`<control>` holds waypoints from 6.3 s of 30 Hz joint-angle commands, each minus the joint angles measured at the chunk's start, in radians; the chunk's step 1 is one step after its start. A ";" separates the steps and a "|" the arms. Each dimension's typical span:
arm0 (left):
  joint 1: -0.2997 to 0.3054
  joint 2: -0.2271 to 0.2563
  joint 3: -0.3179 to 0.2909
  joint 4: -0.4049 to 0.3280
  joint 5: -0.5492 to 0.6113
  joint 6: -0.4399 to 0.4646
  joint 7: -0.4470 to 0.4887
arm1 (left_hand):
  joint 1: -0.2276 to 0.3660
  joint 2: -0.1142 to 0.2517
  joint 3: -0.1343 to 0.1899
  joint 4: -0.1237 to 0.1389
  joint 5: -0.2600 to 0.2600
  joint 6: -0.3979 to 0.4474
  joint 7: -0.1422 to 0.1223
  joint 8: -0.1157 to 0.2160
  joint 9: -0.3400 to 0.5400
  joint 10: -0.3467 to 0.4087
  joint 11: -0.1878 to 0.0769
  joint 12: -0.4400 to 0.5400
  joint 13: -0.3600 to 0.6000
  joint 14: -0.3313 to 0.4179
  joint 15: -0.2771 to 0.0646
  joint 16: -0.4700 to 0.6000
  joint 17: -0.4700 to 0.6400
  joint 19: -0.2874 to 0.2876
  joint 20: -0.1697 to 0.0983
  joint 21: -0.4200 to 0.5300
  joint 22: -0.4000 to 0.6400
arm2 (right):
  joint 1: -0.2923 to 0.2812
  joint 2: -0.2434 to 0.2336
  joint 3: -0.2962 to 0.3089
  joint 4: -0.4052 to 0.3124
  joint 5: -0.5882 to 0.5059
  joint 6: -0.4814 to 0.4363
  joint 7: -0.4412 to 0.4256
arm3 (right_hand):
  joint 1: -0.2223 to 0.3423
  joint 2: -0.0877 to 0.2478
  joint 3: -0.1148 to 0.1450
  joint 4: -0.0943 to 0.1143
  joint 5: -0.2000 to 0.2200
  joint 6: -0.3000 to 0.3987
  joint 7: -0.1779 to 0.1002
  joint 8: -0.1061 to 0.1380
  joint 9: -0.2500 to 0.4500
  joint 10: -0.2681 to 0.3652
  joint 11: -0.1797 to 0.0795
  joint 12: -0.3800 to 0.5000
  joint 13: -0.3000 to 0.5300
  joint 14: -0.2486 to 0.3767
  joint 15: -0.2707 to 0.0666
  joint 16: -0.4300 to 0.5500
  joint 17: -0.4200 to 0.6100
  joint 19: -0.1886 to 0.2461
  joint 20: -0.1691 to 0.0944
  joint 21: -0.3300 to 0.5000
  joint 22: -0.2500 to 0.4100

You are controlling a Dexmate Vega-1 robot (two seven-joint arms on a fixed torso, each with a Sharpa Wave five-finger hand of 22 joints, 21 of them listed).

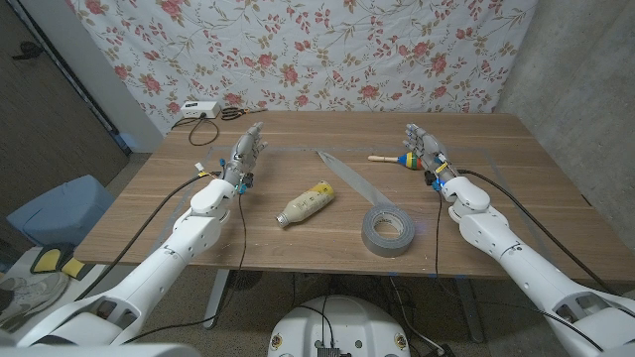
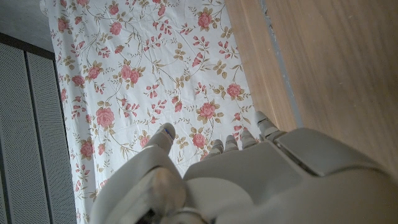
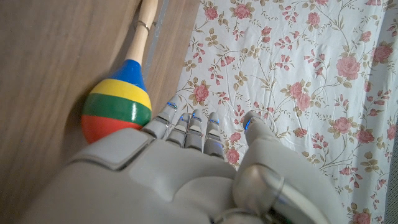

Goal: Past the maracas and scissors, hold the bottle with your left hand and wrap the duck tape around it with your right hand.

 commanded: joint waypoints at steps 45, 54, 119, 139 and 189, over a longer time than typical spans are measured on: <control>0.088 0.085 -0.041 -0.368 0.308 0.384 0.033 | 0.049 -0.100 -0.027 -0.100 -0.003 0.132 -0.072 0.041 0.012 0.104 0.012 0.044 0.008 0.112 0.065 0.034 0.004 0.077 0.100 -0.009 0.005 | -0.454 -0.089 0.313 -0.596 -0.507 -0.303 -0.036 | 0.004 -0.048 -0.017 -0.029 0.006 -0.003 -0.001 0.003 0.003 0.010 0.017 0.001 0.003 0.028 0.056 0.001 -0.001 0.020 0.028 -0.013 0.004; 0.142 0.198 -0.023 -0.563 0.368 0.561 0.059 | 0.070 -0.126 -0.033 -0.136 -0.005 0.171 -0.062 0.046 0.016 0.140 0.012 0.054 0.013 0.166 0.059 0.043 0.008 0.106 0.109 -0.010 0.007 | -0.539 -0.105 0.344 -0.650 -0.548 -0.325 -0.039 | 0.003 -0.053 -0.021 -0.031 0.006 -0.008 -0.004 0.002 0.003 0.006 0.016 -0.001 0.004 0.025 0.057 0.000 0.000 0.018 0.029 -0.016 0.004; -0.520 0.537 0.780 -1.088 1.295 1.437 -1.021 | 0.313 -0.222 -0.051 -0.207 0.050 0.057 0.065 0.022 0.032 0.039 0.085 0.034 0.054 0.075 0.097 0.017 0.031 0.073 0.112 -0.075 0.013 | -0.636 -0.064 0.449 -0.559 -0.535 -0.092 -0.041 | 0.000 -0.061 -0.035 -0.034 0.008 -0.007 -0.006 0.006 0.005 0.007 0.016 -0.001 0.005 0.026 0.054 0.000 0.001 0.024 0.032 -0.033 0.005; -0.327 0.354 0.681 -0.970 1.781 1.297 -1.256 | 0.290 -0.213 -0.077 -0.175 0.046 0.068 0.065 0.030 0.039 0.063 0.083 0.073 0.075 0.110 0.092 0.040 0.047 0.130 0.114 -0.061 0.017 | -0.610 -0.058 0.432 -0.515 -0.516 -0.073 -0.047 | -0.003 -0.058 -0.039 -0.031 0.008 0.001 -0.006 0.009 0.005 0.017 0.018 0.002 0.006 0.032 0.052 0.003 0.002 0.029 0.032 -0.036 0.005; 0.332 -0.131 0.224 -0.819 2.777 0.638 -0.951 | 0.436 -0.154 -0.091 -0.201 0.029 0.134 0.026 0.060 0.046 0.135 0.018 0.200 0.124 0.288 -0.015 0.085 0.063 0.314 0.059 -0.010 0.018 | -0.580 -0.062 0.402 -0.421 -0.507 -0.006 -0.101 | -0.038 -0.044 -0.058 -0.009 0.009 0.043 -0.008 0.018 0.005 0.088 0.033 0.024 0.007 0.086 0.045 0.021 0.009 0.053 0.036 -0.046 0.006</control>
